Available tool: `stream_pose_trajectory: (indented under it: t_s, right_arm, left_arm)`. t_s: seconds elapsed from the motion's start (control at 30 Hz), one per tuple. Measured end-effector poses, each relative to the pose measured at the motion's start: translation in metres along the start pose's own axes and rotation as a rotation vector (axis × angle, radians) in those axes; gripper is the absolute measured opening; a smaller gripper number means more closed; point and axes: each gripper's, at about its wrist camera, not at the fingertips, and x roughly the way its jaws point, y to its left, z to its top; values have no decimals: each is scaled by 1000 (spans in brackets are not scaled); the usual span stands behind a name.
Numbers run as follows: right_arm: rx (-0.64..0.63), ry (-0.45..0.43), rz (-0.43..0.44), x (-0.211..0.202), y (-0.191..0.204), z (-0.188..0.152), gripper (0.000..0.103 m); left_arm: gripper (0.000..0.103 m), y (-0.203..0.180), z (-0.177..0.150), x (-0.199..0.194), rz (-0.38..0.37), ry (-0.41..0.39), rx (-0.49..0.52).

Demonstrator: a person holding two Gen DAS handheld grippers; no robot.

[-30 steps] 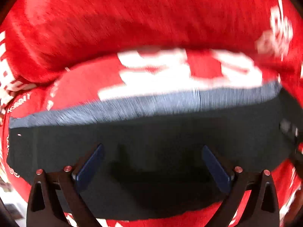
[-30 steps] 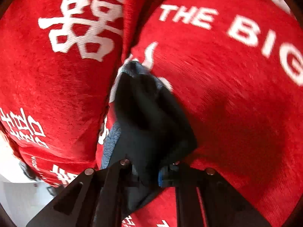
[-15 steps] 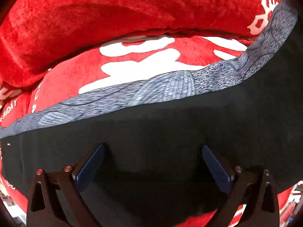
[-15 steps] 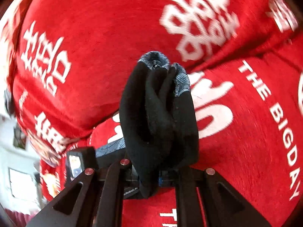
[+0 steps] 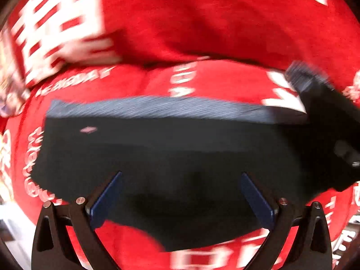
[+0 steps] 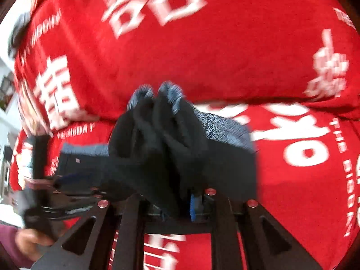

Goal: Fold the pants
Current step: 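Grasp the trouser leg end with the right gripper and lift it, then lay the held leg end over the folded trousers and open the right gripper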

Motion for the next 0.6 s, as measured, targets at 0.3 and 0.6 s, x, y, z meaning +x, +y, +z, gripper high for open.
stream_pose_trajectory:
  t_s: [0.3,0.6]
  right_arm:
    - [-365,113,-350,95,138,-65,64]
    - [37,142,117,17,70,-54,64]
  left_arm:
    - [103,71,-16,12,45,17,-88]
    - [103,27,17,10,-197,43,13]
